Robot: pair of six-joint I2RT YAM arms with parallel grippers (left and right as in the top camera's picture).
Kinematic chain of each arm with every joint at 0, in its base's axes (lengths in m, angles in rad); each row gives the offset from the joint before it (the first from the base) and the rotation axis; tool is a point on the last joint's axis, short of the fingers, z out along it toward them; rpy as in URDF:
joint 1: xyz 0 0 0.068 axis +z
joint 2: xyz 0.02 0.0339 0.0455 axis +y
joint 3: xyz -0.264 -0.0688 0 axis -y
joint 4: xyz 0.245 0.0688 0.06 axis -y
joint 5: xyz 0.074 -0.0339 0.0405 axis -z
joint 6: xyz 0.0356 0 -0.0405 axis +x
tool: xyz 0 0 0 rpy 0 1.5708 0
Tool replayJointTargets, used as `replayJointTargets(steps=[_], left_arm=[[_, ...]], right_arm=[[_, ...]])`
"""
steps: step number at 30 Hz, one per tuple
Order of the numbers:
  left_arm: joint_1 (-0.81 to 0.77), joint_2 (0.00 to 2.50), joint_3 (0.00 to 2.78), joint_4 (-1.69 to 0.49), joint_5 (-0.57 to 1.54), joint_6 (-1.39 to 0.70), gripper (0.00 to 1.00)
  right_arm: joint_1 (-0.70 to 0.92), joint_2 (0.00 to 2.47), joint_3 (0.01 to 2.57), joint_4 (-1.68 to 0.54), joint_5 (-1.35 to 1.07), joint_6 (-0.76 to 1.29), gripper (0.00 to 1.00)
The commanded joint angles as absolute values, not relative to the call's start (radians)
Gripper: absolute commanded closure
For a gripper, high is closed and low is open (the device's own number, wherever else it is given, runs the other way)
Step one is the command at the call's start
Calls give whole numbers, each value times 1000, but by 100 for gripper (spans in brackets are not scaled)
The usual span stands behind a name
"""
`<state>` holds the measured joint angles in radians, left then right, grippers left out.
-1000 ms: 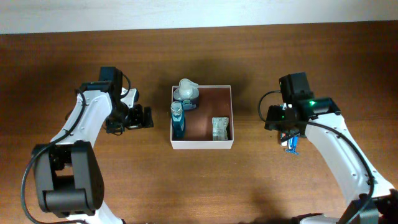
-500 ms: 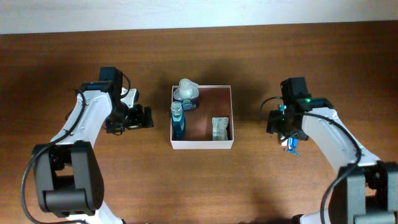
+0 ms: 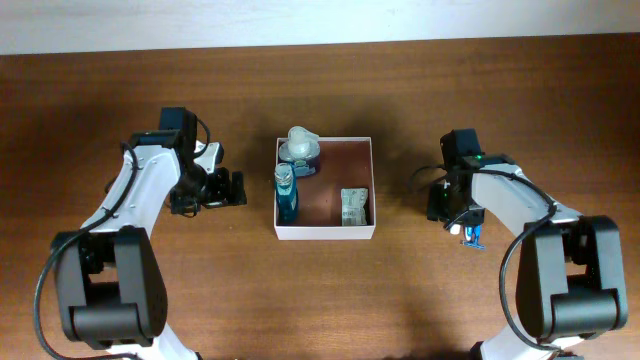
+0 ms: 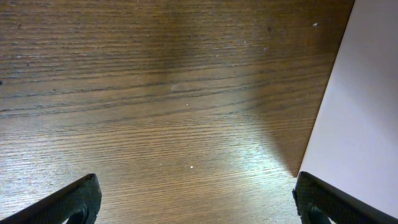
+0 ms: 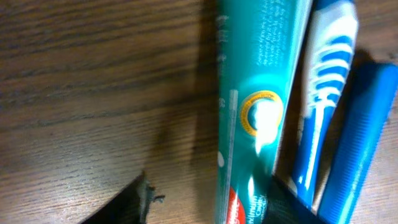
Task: Pack container
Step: 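Move right gripper back and grasp the teal Colgate toothpaste tube, then carry the toothpaste tube into the box beside the soap bar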
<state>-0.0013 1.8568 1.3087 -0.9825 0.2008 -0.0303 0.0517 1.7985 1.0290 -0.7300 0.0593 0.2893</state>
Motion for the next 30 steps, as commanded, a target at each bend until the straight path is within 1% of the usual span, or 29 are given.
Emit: replayJointTargets(steps=[1, 2, 3, 6, 7, 8, 11, 21, 27, 30], left_arm=[[3, 1853, 1305, -983, 201, -33, 1], [3, 1853, 1305, -983, 201, -33, 1], [3, 1853, 1305, -983, 201, -33, 1], [3, 1853, 1305, -983, 201, -33, 1], [3, 1853, 1305, -983, 201, -33, 1], [3, 1853, 1305, -983, 201, -33, 1], [3, 1853, 1305, -983, 201, -33, 1], [3, 1853, 1305, -983, 201, -33, 1], [3, 1853, 1305, -983, 201, -33, 1], [3, 1853, 1305, -983, 201, -33, 1]], right_arm=[[43, 1810, 1022, -728, 57, 285, 59], [43, 1810, 1022, -728, 57, 285, 60], [43, 1810, 1021, -729, 57, 285, 65], [43, 1810, 1021, -733, 56, 286, 72], [43, 1810, 1021, -734, 56, 286, 77], [43, 1810, 1021, -736, 56, 286, 84], [43, 1810, 1021, -741, 56, 289, 96], [46, 1781, 1050, -808, 42, 288, 96], [54, 1698, 1151, -889, -130, 288, 96], [97, 1639, 1219, -931, -220, 289, 96]])
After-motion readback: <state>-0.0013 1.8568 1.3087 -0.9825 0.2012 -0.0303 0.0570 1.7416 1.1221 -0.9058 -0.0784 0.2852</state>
